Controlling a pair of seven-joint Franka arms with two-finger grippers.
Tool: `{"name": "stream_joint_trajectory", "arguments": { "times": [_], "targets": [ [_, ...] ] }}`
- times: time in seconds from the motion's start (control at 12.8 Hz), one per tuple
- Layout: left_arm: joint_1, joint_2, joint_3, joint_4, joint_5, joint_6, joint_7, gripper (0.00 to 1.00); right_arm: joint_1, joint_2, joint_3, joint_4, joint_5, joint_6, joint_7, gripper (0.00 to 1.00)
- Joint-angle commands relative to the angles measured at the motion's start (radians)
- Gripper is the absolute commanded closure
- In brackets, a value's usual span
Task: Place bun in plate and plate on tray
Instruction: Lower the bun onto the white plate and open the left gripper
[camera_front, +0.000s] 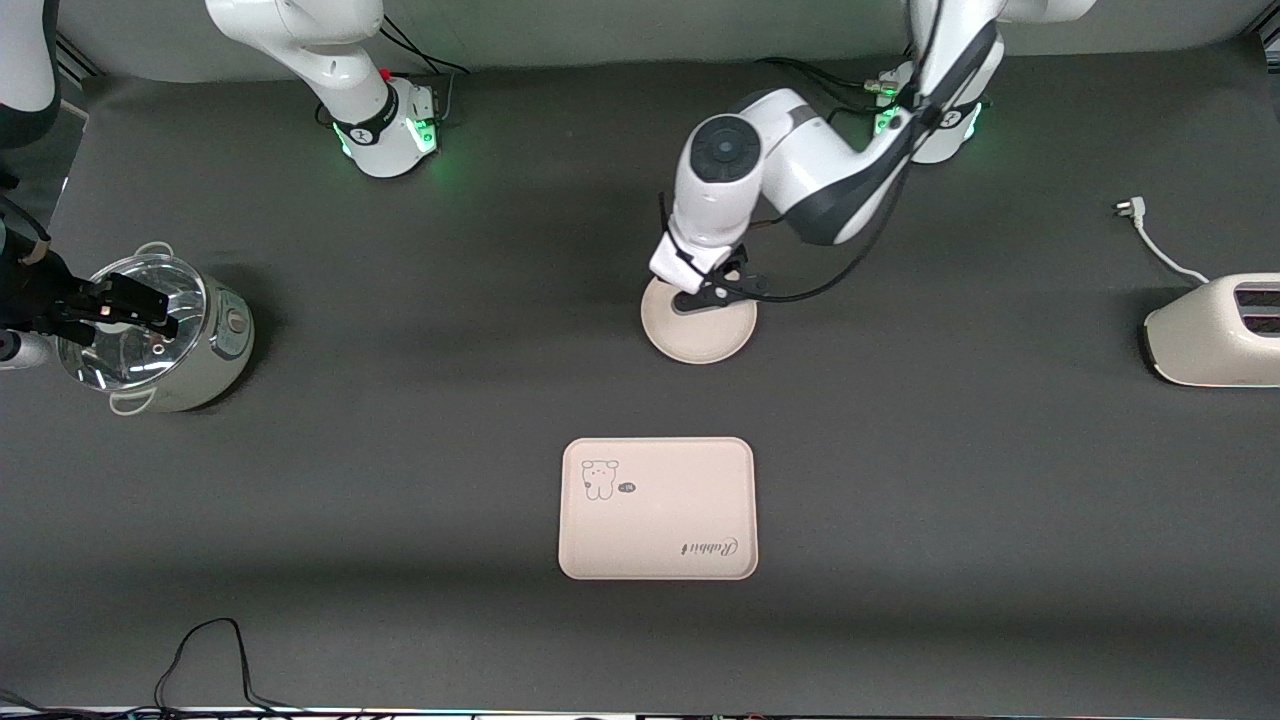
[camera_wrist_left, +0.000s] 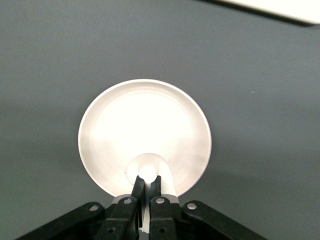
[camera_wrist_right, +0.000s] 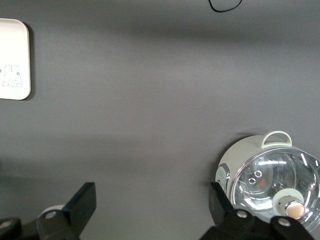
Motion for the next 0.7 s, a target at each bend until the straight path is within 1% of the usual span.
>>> {"name": "stream_joint_trajectory", "arguments": {
  "times": [0.0, 0.08, 0.16, 0.23, 0.62],
  "targets": [
    [-0.026, 0.1, 0.017, 0.014, 0.122, 0.044, -0.141, 1.0, -0.009, 0.0, 0.004, 0.007, -0.017, -0.013, -0.007, 0.0],
    [-0.027, 0.107, 0.017, 0.014, 0.148, 0.047, -0.162, 1.0, -0.007, 0.0, -0.005, 0.007, -0.017, -0.013, -0.007, 0.0],
    [-0.024, 0.114, 0.018, 0.015, 0.158, 0.047, -0.162, 0.85, -0.007, 0.0, -0.005, 0.007, -0.017, -0.013, -0.007, 0.0],
    [-0.027, 0.116, 0.018, 0.015, 0.178, 0.047, -0.169, 0.01, -0.007, 0.0, -0.005, 0.007, -0.017, -0.013, -0.007, 0.0],
    [-0.027, 0.107, 0.017, 0.019, 0.187, 0.03, -0.188, 0.0, -0.007, 0.002, -0.007, 0.004, -0.017, -0.013, -0.007, 0.0]
  ]
}}
